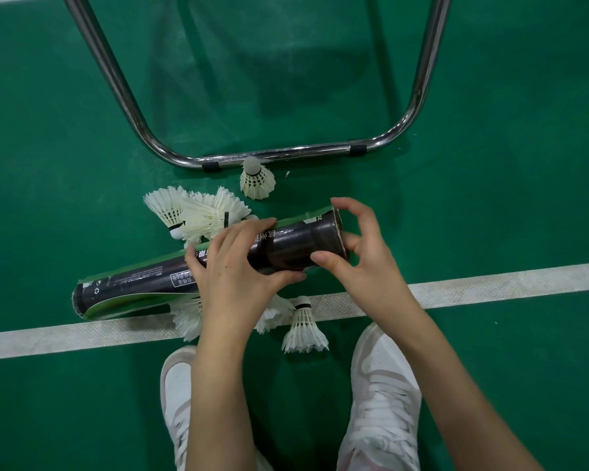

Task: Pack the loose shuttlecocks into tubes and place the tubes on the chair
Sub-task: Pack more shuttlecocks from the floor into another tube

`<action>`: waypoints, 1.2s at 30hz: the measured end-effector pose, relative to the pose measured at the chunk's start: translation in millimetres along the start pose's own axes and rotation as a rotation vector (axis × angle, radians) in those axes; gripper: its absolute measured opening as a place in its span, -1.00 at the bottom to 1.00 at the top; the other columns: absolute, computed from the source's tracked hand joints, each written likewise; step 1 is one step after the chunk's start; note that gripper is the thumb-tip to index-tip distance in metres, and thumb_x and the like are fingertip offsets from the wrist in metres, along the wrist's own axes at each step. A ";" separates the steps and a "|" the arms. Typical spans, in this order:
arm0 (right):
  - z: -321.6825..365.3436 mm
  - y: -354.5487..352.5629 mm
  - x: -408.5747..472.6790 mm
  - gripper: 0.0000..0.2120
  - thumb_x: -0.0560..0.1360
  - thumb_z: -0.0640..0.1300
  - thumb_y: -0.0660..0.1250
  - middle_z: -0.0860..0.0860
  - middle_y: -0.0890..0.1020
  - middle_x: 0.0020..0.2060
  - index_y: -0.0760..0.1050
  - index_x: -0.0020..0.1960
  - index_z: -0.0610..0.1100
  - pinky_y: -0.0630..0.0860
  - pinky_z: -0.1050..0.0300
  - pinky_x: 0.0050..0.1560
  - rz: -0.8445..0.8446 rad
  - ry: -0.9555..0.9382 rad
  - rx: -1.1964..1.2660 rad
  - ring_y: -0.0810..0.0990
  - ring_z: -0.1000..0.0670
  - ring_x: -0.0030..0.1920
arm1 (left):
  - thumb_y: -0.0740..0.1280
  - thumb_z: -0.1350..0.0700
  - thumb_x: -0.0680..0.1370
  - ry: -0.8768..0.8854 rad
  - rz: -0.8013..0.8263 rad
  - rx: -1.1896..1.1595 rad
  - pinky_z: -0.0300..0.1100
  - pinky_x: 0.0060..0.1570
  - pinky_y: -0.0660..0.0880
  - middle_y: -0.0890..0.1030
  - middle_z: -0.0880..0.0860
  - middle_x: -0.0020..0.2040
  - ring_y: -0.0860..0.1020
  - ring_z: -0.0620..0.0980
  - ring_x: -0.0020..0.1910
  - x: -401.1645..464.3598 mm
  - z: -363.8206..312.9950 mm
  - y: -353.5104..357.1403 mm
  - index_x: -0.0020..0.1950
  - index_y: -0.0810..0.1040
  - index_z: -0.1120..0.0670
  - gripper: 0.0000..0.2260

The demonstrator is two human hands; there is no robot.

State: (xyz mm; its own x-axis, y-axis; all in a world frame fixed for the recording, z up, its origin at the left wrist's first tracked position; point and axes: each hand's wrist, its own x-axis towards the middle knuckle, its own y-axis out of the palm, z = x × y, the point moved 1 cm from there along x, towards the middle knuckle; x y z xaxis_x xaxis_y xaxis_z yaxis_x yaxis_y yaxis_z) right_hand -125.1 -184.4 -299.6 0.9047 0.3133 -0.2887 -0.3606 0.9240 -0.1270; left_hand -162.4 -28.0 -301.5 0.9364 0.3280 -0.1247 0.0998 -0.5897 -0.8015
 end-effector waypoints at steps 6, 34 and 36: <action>-0.1 -4.4 4.2 -0.21 0.39 -0.30 0.45 0.11 0.68 -0.21 0.11 0.33 0.27 0.48 0.16 0.15 -0.037 0.015 0.033 0.64 0.10 -0.08 | 0.53 -0.17 0.17 0.005 0.001 0.010 0.15 0.40 -0.13 0.48 -0.16 0.23 0.34 -0.10 0.30 0.1 0.0 -0.2 0.21 0.48 -0.16 -0.37; -4.8 -14.0 1.7 -0.29 0.45 -0.25 0.40 0.06 0.69 -0.06 0.11 0.35 0.26 0.35 0.11 0.32 0.101 -0.006 0.003 0.60 0.10 0.10 | 0.53 -0.17 0.18 -0.040 -0.005 -0.013 0.16 0.42 -0.19 0.38 -0.27 0.13 0.33 -0.14 0.29 3.7 5.7 -10.6 0.21 0.45 -0.22 -0.37; -16.1 -19.3 -9.4 -0.30 0.42 -0.24 0.44 0.11 0.65 0.01 0.16 0.32 0.25 0.36 0.14 0.30 -0.007 -0.007 -0.011 0.55 0.16 0.14 | 0.53 -0.15 0.18 -0.066 -0.022 -0.013 0.18 0.41 -0.18 0.41 -0.24 0.13 0.34 -0.11 0.28 4.8 12.2 -14.7 0.21 0.45 -0.21 -0.38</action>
State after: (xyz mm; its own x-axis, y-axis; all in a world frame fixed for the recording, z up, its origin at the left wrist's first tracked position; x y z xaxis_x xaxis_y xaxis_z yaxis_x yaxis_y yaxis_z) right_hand -130.2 -208.7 -309.7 0.9090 0.3081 -0.2808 -0.3563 0.9239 -0.1397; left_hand -163.5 -8.7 -297.5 0.9098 0.3887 -0.1454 0.1251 -0.5909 -0.7970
